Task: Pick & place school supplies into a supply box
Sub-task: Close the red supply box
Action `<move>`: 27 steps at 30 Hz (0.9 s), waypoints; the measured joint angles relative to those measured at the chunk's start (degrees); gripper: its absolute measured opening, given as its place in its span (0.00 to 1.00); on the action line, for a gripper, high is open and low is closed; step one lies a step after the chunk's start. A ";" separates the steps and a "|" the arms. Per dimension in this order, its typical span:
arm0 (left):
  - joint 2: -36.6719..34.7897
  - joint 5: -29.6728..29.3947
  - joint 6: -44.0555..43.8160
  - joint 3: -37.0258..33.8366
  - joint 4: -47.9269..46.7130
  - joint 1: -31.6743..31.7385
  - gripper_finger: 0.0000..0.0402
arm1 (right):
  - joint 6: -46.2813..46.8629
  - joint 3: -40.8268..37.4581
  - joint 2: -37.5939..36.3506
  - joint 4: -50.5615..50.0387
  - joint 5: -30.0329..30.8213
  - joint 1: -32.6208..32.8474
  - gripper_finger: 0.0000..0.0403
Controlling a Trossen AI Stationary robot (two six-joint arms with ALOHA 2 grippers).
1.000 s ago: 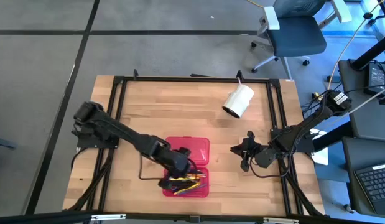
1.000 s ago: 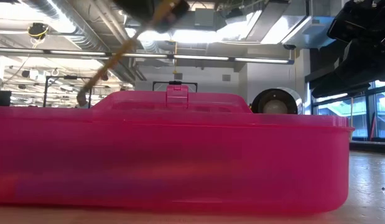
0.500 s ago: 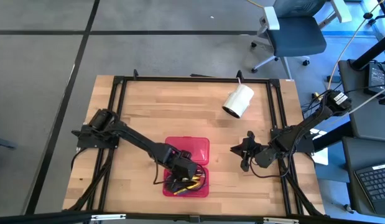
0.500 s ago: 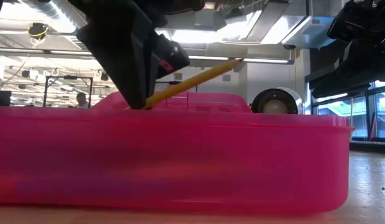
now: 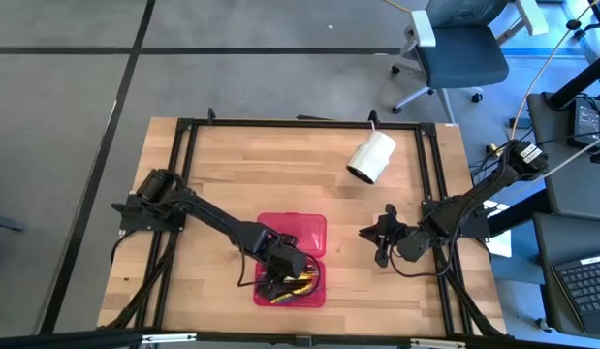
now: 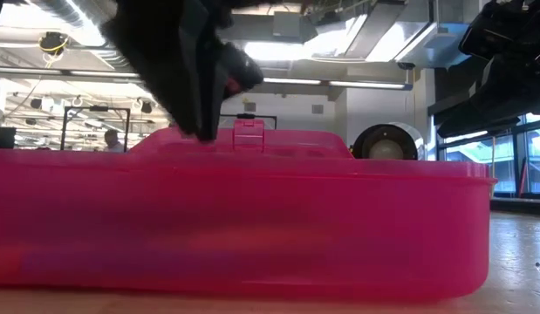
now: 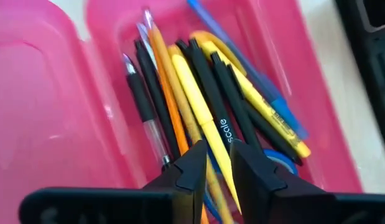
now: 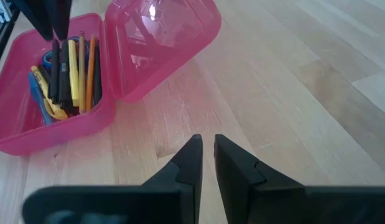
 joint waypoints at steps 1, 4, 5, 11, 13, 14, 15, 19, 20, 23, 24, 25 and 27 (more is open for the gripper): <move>-0.83 -0.22 -0.29 0.00 -0.19 0.04 0.17 | 0.00 0.00 0.00 0.11 0.00 0.01 0.12; -3.76 -0.53 -1.73 0.00 -0.44 0.04 0.17 | -0.25 0.00 0.00 1.88 0.06 0.01 0.12; -4.91 -0.43 -2.09 0.00 -0.53 0.01 0.17 | -0.50 0.00 0.00 2.83 0.16 0.01 0.12; -10.36 -0.13 -10.28 0.00 -0.41 -2.86 0.14 | -5.27 0.02 -0.02 8.43 0.48 -0.24 0.12; -11.00 -0.50 -12.15 0.00 -0.59 -4.79 0.13 | -6.09 0.02 0.00 10.21 0.47 -0.54 0.12; -11.07 -0.63 -12.24 0.00 -0.46 -5.83 0.13 | -6.27 0.02 0.00 11.24 0.48 -0.61 0.12; -11.06 -0.63 -12.38 0.00 -0.48 -6.95 0.13 | -6.36 0.02 0.00 12.06 0.49 -0.60 0.13; -10.74 -0.24 -20.51 -1.89 3.42 -10.06 0.13 | -7.77 0.04 0.87 13.84 0.61 -0.60 0.22; -10.74 -0.39 -22.47 -3.25 6.35 -10.64 0.13 | -8.06 0.07 1.44 13.87 0.61 -0.60 0.25; -10.78 -1.72 -27.18 -8.47 19.20 -12.53 0.14 | -7.96 0.08 3.59 13.61 0.62 -0.68 0.34; -10.79 -2.63 -27.90 -10.54 24.54 -13.30 0.14 | -7.91 0.08 4.41 13.79 0.61 -0.69 0.37; -10.79 -3.90 -28.17 -12.66 29.39 -14.03 0.14 | -7.70 0.09 5.22 13.76 0.61 -0.68 0.40; -10.79 -6.42 -28.27 -16.46 36.75 -15.37 0.14 | -6.72 0.07 7.03 13.71 0.59 -0.68 0.44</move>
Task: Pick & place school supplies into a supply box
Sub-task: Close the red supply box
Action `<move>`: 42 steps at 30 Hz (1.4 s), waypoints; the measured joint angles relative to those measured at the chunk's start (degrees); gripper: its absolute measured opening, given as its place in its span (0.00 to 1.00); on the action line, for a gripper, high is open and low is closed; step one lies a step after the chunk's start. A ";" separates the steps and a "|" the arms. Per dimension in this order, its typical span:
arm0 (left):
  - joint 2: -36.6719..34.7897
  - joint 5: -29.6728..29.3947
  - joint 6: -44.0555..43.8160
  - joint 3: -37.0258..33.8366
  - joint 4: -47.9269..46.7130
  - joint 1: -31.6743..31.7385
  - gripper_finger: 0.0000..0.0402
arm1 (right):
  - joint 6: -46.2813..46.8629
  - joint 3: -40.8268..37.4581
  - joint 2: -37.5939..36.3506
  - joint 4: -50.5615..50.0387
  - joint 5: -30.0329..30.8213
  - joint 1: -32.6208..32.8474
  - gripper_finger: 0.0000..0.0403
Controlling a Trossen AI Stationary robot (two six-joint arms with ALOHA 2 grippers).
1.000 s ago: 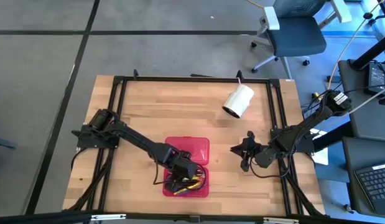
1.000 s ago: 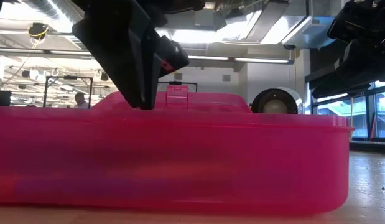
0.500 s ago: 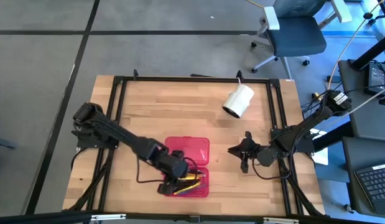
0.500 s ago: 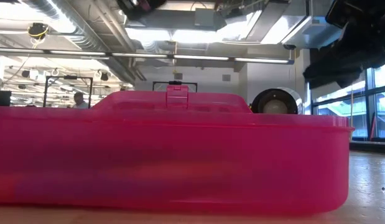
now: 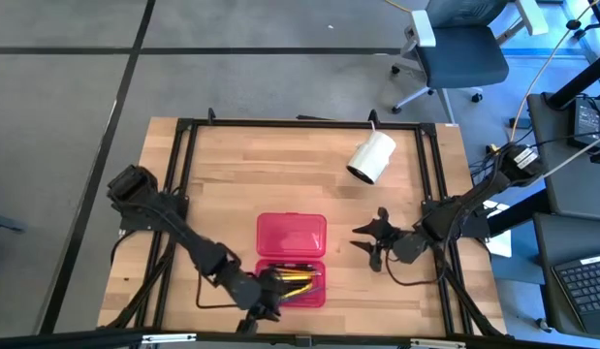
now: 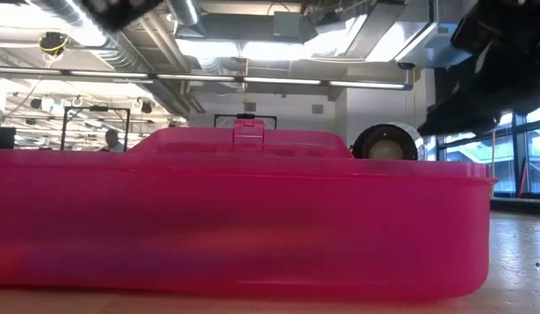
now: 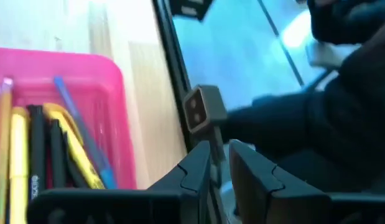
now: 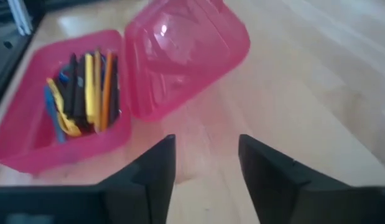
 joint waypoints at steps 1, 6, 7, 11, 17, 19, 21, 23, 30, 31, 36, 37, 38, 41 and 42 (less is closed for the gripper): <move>0.00 -1.80 -0.04 -1.67 2.68 -0.75 0.13 | 0.81 0.01 0.91 0.01 0.00 0.00 0.45; -0.04 -13.49 0.25 -7.35 6.08 -6.07 0.13 | 5.23 0.00 5.57 0.04 -0.02 0.00 0.49; -0.04 -15.49 -0.05 -8.66 5.94 -7.09 0.13 | 5.24 -0.01 6.31 0.01 -0.01 0.00 0.50; -0.04 -21.04 -0.62 -12.31 5.87 -9.97 0.14 | 5.14 -0.01 8.84 1.02 0.00 0.00 0.50; -0.04 -23.04 -5.34 -14.09 8.57 -13.03 0.13 | 4.96 -0.01 10.61 4.00 0.00 0.00 0.50; -0.04 -22.61 -4.05 -14.09 11.31 -13.56 0.13 | 5.21 -0.01 10.61 4.05 0.00 0.00 0.50; 0.12 -22.27 -2.98 -14.09 13.64 -14.05 0.13 | 4.98 -0.01 10.61 4.78 0.00 0.00 0.50; 1.21 -21.72 -0.21 -14.07 16.20 -14.15 0.14 | 4.95 -0.01 10.61 5.27 0.02 -0.01 0.50; 8.11 -18.21 3.30 -14.05 25.33 -14.87 0.13 | 6.29 -0.01 10.61 6.60 0.00 -0.02 0.50; 8.69 -18.29 3.22 -14.13 25.05 -15.03 0.13 | 6.37 -0.01 10.61 7.01 0.00 -0.02 0.50; 9.01 -22.74 3.65 -17.94 31.34 -16.03 0.13 | 6.35 -0.01 10.61 7.50 -0.03 -0.02 0.50; 9.01 -22.98 3.24 -19.37 33.46 -16.28 0.14 | 6.35 -0.01 10.61 7.46 -0.03 -0.02 0.50; 9.03 -23.05 2.84 -20.68 35.80 -16.43 0.14 | 6.35 -0.01 10.61 7.48 -0.03 -0.02 0.50; 9.03 -25.26 2.54 -24.04 41.58 -17.18 0.14 | 6.35 -0.01 10.61 7.47 -0.03 -0.02 0.50; 9.03 -26.54 2.81 -24.81 42.58 -17.45 0.14 | 6.35 -0.01 10.61 7.48 -0.01 -0.02 0.50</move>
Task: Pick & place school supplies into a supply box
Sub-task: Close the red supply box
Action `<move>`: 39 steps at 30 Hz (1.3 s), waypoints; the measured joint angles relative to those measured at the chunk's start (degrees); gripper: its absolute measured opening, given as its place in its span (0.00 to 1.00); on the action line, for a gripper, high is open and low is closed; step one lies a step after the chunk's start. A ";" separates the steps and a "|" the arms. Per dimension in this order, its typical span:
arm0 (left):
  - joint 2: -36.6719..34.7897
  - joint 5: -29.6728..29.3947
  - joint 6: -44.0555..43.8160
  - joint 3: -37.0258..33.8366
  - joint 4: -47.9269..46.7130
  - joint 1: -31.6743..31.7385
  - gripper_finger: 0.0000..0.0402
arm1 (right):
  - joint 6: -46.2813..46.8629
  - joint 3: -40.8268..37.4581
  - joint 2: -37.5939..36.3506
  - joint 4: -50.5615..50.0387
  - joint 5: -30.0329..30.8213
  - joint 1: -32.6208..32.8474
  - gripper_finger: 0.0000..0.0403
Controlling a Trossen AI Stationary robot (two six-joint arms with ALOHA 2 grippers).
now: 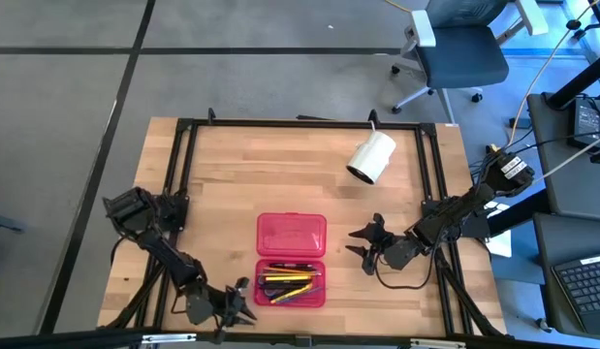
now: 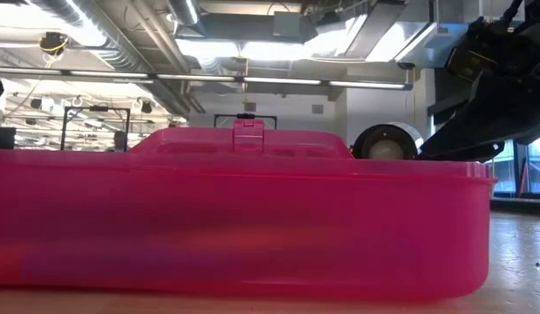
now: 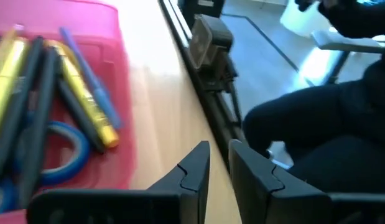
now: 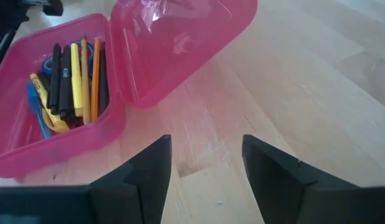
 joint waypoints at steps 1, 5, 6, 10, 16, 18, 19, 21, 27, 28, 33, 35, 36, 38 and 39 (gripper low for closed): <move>0.00 -0.99 0.12 -0.42 0.41 -0.18 0.13 | 0.00 0.00 0.00 -0.02 -0.02 0.00 0.50; 0.94 -2.16 -1.98 -0.67 -0.04 -0.23 0.13 | -0.01 0.00 0.00 0.57 0.01 -0.27 0.50; 1.68 -2.17 -2.32 -0.67 -0.08 -0.08 0.13 | -0.01 -0.02 0.00 1.10 0.00 -0.53 0.50; 4.59 -2.68 -4.17 -0.67 0.31 0.79 0.14 | -0.10 -0.02 0.00 3.42 0.13 -2.31 0.50; 6.82 -5.78 -3.31 -0.67 1.86 1.63 0.13 | -1.29 -0.02 0.00 3.35 0.11 -4.17 0.50; 7.24 -6.22 -3.30 -0.66 1.91 1.68 0.13 | -2.17 -0.02 0.00 3.33 0.09 -4.56 0.50; 7.31 -6.29 -3.30 -0.67 1.90 1.68 0.13 | -3.25 -0.02 0.00 3.32 0.04 -4.73 0.50; 7.34 -6.29 -3.34 -0.62 1.67 1.68 0.13 | -7.04 -0.02 0.00 2.65 0.00 -5.12 0.50; 7.34 -6.00 -3.30 -0.62 1.61 1.68 0.14 | -18.94 -0.07 2.21 1.07 0.00 -7.38 0.50; 7.34 -5.87 -3.30 -0.62 1.58 1.68 0.14 | -19.70 -0.07 2.90 1.15 0.00 -7.86 0.50; 7.34 -5.84 -3.30 -0.62 1.45 1.68 0.13 | -23.93 -0.09 6.43 2.32 0.00 -10.30 0.50; 7.34 -5.86 -3.28 -0.62 1.43 1.68 0.13 | -25.87 -0.07 7.69 4.09 0.01 -10.84 0.50; 7.34 -5.86 -3.28 -0.62 1.42 1.68 0.13 | -27.64 -0.09 8.41 5.25 0.02 -11.00 0.50; 7.36 -5.85 -3.27 -0.62 1.41 1.68 0.14 | -32.02 -0.08 9.66 8.03 0.01 -11.10 0.50; 7.37 -5.86 -3.26 -0.62 1.40 1.68 0.14 | -34.48 -0.09 10.30 10.00 0.00 -11.22 0.50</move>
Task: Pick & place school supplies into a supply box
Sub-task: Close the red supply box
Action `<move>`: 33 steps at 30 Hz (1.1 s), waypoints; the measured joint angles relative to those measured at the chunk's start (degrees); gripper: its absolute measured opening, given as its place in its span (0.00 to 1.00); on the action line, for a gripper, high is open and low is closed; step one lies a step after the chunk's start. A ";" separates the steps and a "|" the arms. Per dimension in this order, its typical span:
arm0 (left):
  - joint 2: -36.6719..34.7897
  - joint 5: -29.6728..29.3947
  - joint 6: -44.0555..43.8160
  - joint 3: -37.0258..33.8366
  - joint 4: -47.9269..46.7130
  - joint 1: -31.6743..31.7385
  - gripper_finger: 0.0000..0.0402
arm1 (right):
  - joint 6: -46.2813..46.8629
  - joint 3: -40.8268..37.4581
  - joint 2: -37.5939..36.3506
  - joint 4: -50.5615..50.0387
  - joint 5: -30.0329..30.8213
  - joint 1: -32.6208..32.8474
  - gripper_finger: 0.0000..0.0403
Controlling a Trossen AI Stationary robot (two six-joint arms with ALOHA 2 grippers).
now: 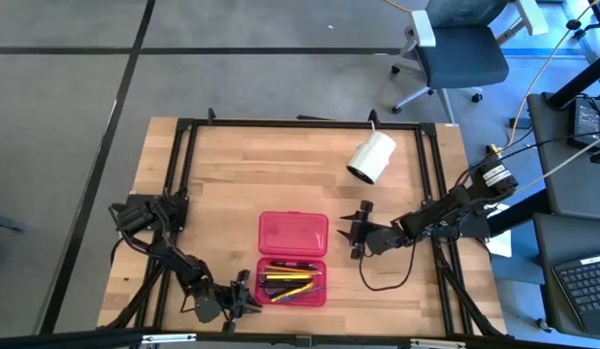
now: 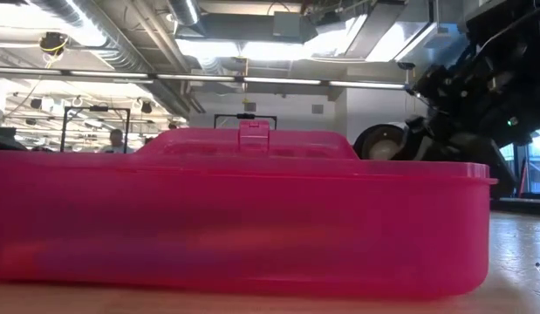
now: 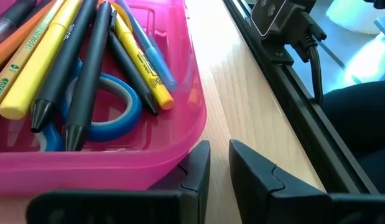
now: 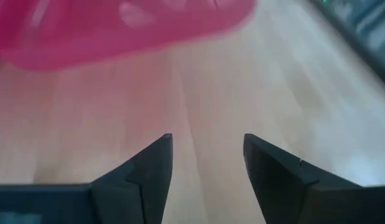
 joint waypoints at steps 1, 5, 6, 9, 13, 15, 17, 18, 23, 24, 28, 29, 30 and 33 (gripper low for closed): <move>0.00 0.00 -0.02 0.00 -0.01 0.00 0.14 | -2.13 0.02 0.57 2.20 0.00 -0.04 0.50; 0.02 -0.02 -0.02 0.00 -0.06 0.00 0.13 | -10.73 0.02 2.57 10.18 -0.02 -0.10 0.50; 0.02 -0.04 0.00 0.00 -0.08 0.00 0.13 | -12.42 0.04 2.93 11.47 -0.02 -0.10 0.50; 0.04 -0.28 0.00 0.00 -0.14 0.00 0.13 | -14.70 0.56 4.14 13.19 -0.37 -0.29 0.50; 0.04 -0.24 0.00 0.00 -0.12 0.00 0.14 | -11.92 2.37 6.05 13.17 -0.59 -2.02 0.50; 0.04 -0.24 -0.02 0.00 -0.13 0.00 0.14 | -12.55 3.59 7.07 13.19 -1.67 -3.30 0.50; 0.07 -0.24 -0.03 0.00 -0.12 0.00 0.14 | -15.43 4.71 7.63 13.07 -3.87 -4.29 0.50; 0.07 -0.22 -0.04 0.00 -0.12 0.00 0.14 | -16.99 5.31 7.89 13.10 -5.06 -4.59 0.50; 0.07 -0.09 -0.56 0.00 -0.10 0.00 0.13 | -24.64 6.54 7.95 12.91 -6.51 -4.97 0.50; 0.07 -0.03 -0.95 -0.01 -0.12 0.00 0.13 | -25.99 6.66 7.86 12.92 -6.54 -4.97 0.50; 0.07 -0.01 -1.49 -0.02 -0.12 -0.07 0.14 | -30.10 7.35 7.80 12.90 -6.49 -4.73 0.50; 0.07 0.02 -1.58 -0.02 -0.12 -0.07 0.14 | -31.34 7.60 7.80 12.89 -6.49 -4.65 0.50; 0.07 0.02 -1.70 -0.02 -0.12 -0.07 0.14 | -32.58 7.86 7.80 12.90 -6.47 -4.55 0.50; 0.07 0.02 -2.54 -0.02 -0.12 -0.07 0.14 | -36.28 8.69 7.80 12.89 -6.46 -4.00 0.50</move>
